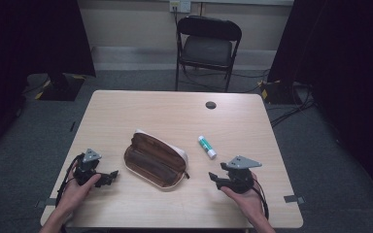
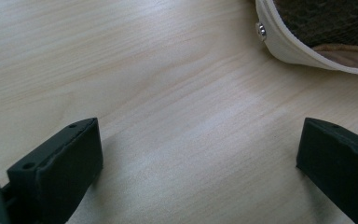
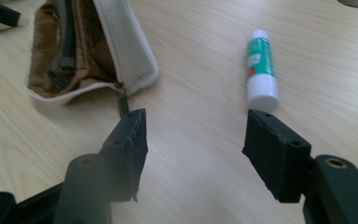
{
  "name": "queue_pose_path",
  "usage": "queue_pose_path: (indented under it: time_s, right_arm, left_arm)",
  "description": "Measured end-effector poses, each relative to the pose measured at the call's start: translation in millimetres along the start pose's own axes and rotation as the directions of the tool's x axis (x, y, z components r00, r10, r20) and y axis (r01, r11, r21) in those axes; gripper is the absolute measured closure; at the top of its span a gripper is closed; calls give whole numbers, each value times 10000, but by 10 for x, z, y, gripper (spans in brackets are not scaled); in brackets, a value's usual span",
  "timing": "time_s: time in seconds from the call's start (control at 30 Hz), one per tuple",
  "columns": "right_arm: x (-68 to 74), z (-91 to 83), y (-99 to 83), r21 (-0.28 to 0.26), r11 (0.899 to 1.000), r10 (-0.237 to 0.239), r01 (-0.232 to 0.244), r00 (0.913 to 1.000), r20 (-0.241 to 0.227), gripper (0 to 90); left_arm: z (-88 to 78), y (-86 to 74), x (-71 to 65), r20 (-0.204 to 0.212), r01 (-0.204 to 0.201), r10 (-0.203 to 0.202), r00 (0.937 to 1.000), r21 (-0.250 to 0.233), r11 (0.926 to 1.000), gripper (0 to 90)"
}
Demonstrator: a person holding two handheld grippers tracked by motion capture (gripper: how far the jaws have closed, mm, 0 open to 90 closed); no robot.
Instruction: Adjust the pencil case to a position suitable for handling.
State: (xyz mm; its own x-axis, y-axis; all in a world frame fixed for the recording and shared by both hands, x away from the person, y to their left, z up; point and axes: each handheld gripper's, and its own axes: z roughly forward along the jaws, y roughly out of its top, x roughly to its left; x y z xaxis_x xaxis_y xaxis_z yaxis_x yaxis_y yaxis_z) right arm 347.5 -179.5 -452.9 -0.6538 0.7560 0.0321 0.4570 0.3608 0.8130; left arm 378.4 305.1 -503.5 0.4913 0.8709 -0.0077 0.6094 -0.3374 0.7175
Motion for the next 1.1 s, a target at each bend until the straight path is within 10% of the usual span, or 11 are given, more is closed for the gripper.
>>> queue_pose_path:
  time_s: [0.5, 0.8, 1.1]
  right_arm:
    - [404, 435, 421, -249, 9981, -591, 562, 9893, -1333, 363]
    - [473, 624, 539, -306, 9967, -792, 757, 9878, -1339, 342]
    - [460, 793, 554, -55, 9973, -735, 733, 9910, -1123, 507]
  left_arm:
    - [-6, 1, 8, -4, -136, 136, 9999, 90, 9999, 0]
    - [-3, 1, 4, 5, -67, 67, 10000, 40, 10000, 0]
    - [-2, 0, 1, -1, -28, 28, 10000, 29, 10000, 0]
